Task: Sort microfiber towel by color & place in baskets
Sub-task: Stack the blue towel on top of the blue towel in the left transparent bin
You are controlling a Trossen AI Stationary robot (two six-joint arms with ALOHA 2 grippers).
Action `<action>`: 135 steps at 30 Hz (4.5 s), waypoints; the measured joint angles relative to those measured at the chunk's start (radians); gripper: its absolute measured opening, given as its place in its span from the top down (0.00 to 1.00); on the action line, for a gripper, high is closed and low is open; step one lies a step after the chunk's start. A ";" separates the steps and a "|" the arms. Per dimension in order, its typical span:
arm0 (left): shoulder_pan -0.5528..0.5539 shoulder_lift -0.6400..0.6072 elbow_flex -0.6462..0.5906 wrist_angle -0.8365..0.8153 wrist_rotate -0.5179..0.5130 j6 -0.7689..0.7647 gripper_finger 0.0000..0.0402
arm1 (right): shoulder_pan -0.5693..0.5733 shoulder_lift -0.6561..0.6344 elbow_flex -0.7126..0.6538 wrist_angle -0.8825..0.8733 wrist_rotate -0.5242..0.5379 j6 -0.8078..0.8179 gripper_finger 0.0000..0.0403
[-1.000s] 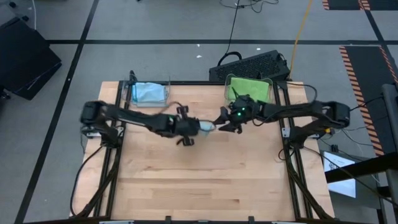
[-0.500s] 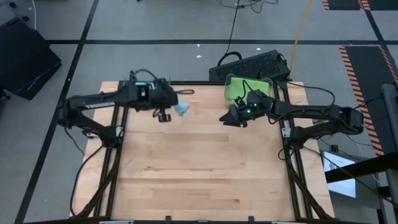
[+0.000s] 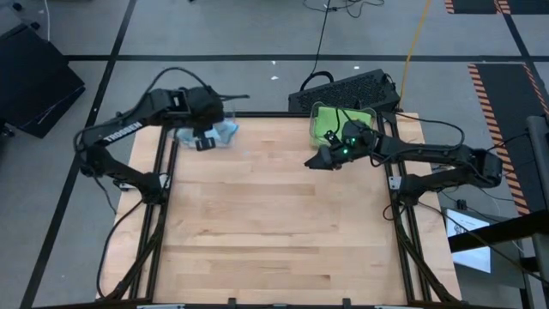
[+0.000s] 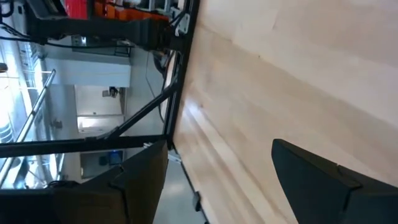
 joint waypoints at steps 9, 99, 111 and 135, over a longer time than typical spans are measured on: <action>0.154 0.010 0.007 -0.002 -0.039 0.107 0.97 | -0.069 0.000 0.000 0.001 -0.090 -0.099 0.31; 0.417 0.011 -0.931 1.251 0.148 0.717 0.80 | 0.068 0.000 0.000 -0.026 0.112 0.274 0.31; 0.370 0.009 -0.860 1.227 -0.084 0.686 0.54 | 0.068 0.000 0.000 -0.026 0.110 0.272 0.31; 0.310 -0.046 -0.657 0.636 0.193 0.251 0.48 | -0.044 0.000 0.000 -0.026 0.106 0.256 0.31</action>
